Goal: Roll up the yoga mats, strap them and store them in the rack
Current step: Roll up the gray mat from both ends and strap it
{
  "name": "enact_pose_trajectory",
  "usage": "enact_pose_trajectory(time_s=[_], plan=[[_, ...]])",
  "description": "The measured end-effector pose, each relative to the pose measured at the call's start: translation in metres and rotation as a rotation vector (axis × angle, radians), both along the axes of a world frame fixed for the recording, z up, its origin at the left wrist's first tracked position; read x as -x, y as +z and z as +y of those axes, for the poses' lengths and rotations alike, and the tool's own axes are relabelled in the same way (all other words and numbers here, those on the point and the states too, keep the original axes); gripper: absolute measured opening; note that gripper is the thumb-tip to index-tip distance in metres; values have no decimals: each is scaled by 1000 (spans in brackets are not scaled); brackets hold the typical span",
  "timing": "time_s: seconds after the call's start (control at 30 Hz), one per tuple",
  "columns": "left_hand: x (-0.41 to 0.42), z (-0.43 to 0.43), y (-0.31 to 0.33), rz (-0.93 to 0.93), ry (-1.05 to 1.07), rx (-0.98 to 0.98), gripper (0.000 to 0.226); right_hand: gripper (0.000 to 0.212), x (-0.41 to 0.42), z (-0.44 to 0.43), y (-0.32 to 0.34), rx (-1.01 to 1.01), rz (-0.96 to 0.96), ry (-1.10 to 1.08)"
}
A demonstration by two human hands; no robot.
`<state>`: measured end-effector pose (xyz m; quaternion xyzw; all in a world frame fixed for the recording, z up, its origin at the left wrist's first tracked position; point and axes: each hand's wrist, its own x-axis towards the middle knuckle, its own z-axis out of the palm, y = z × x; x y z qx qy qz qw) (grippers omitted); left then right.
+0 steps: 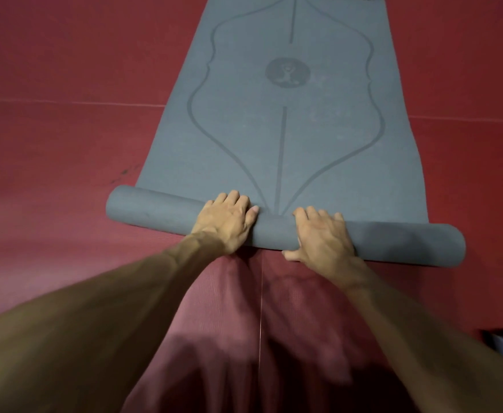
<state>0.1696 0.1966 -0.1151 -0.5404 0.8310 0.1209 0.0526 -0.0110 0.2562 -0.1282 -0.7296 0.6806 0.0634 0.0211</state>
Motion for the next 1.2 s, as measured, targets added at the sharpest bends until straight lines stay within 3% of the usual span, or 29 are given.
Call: enact_pose_trajectory(time_s=[0.4, 0.53, 0.63, 0.7, 0.83, 0.9, 1.07, 1.2], plan=[[-35, 93, 16, -56, -19, -166, 48, 73, -25, 68, 26, -330, -206, -15], [-54, 133, 20, -12, -39, -183, 80, 65, -36, 104, 38, -372, -239, -24], [-67, 156, 23, 24, -46, -279, 88, 68, -43, 129, 38, -394, -250, -13], [-74, 168, 25, 23, -65, -331, 85, 73, -50, 143, 39, -413, -248, -16], [-82, 189, 26, 29, -60, -411, 57, 74, -57, 167, 39, -449, -270, -38], [-85, 199, 27, 32, -60, -436, 58, 75, -60, 180, 38, -458, -272, -45], [-87, 239, 24, -113, -145, -150, 74, 80, -67, 200, 31, -452, -263, -77], [-86, 240, 14, -54, -151, -149, 87, 86, -67, 204, 23, -419, -242, -72]])
